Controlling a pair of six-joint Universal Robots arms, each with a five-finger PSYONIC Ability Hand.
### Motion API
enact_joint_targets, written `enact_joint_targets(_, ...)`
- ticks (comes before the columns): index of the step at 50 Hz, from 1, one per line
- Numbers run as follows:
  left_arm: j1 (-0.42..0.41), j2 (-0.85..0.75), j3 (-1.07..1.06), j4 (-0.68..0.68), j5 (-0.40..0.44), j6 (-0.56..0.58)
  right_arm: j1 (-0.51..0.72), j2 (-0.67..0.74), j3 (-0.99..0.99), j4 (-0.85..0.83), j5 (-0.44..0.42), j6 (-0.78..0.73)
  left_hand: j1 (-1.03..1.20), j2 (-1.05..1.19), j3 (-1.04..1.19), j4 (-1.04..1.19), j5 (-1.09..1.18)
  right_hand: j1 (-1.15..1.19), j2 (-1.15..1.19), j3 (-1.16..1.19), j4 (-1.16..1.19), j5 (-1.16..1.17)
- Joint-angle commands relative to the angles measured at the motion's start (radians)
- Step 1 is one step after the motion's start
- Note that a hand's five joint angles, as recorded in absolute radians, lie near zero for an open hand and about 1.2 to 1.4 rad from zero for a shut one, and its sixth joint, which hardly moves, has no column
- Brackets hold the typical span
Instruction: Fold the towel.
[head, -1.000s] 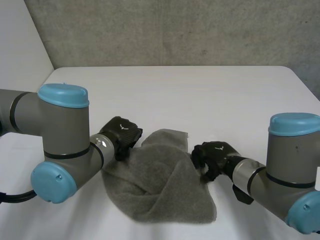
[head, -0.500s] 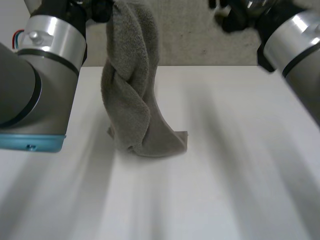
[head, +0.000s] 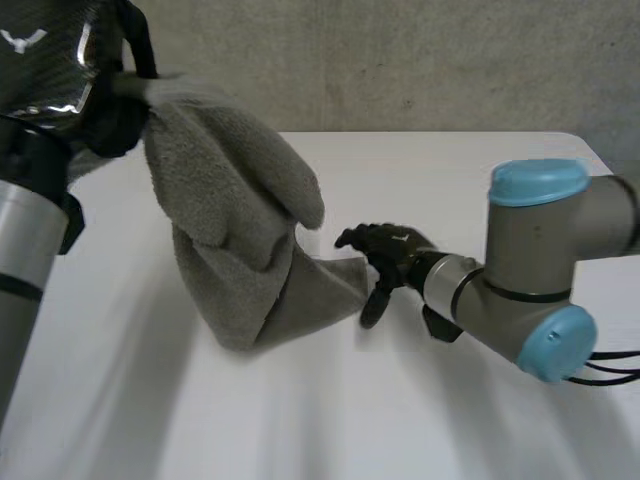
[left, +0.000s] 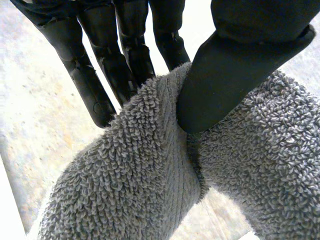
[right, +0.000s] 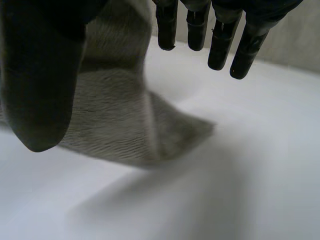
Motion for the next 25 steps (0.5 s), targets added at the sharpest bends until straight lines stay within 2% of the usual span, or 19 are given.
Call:
enact_joint_targets(1, 0.006, 0.084, -0.018, -0.008, -0.001, -0.004, 0.064, 0.147, -0.130, 0.009, -0.063, 0.166, 0.272, 0.185, 0.182, 0.178, 0.248, -0.054, -0.080, -0.072, -0.087, -0.061)
enact_joint_targets(9, 0.040, 0.188, -0.056, 0.001, -0.001, -0.008, 0.109, 0.228, -0.201, 0.006, -0.063, 0.208, 0.272, 0.185, 0.182, 0.178, 0.248, -0.054, -0.080, -0.072, -0.087, -0.061)
enact_joint_targets(16, 0.055, 0.202, -0.058, 0.001, -0.002, -0.009, 0.131, 0.265, -0.230, 0.005, -0.064, 0.252, 0.272, 0.185, 0.182, 0.178, 0.248, -0.054, -0.080, -0.072, -0.087, -0.061)
enact_joint_targets(17, 0.058, 0.202, -0.058, 0.001, -0.001, -0.009, 0.138, 0.267, -0.232, 0.003, -0.069, 0.269, 0.272, 0.185, 0.182, 0.178, 0.248, 0.057, 0.032, 0.039, 0.025, 0.050)
enact_joint_targets(18, 0.059, 0.202, -0.058, 0.001, -0.001, -0.009, 0.138, 0.267, -0.232, 0.003, -0.069, 0.269, 0.272, 0.185, 0.182, 0.178, 0.248, 0.059, 0.033, 0.041, 0.026, 0.052)
enact_joint_targets(20, 0.062, 0.202, -0.058, 0.001, -0.002, -0.009, 0.155, 0.268, -0.227, -0.006, -0.074, 0.288, 0.272, 0.185, 0.182, 0.178, 0.248, 0.622, 0.597, 0.604, 0.590, 0.615)
enact_joint_targets(21, 0.065, 0.202, -0.056, 0.003, -0.002, -0.009, 0.155, 0.268, -0.227, -0.006, -0.074, 0.288, 0.272, 0.185, 0.182, 0.178, 0.248, 0.625, 0.600, 0.607, 0.593, 0.618)
enact_joint_targets(22, 0.066, 0.202, -0.056, 0.004, -0.002, -0.009, 0.160, 0.262, -0.221, -0.012, -0.072, 0.288, 0.272, 0.185, 0.182, 0.178, 0.248, 0.989, 0.963, 0.971, 0.956, 0.982)
enact_joint_targets(23, 0.066, 0.202, -0.056, 0.004, -0.002, -0.009, 0.157, 0.253, -0.220, -0.020, -0.060, 0.285, 0.272, 0.185, 0.182, 0.178, 0.248, 1.166, 1.140, 1.148, 1.133, 1.159)
enact_joint_targets(25, 0.066, 0.187, -0.050, 0.015, -0.001, -0.009, 0.154, 0.238, -0.219, -0.029, -0.049, 0.281, 0.272, 0.185, 0.182, 0.178, 0.248, 1.168, 1.142, 1.149, 1.135, 1.161)
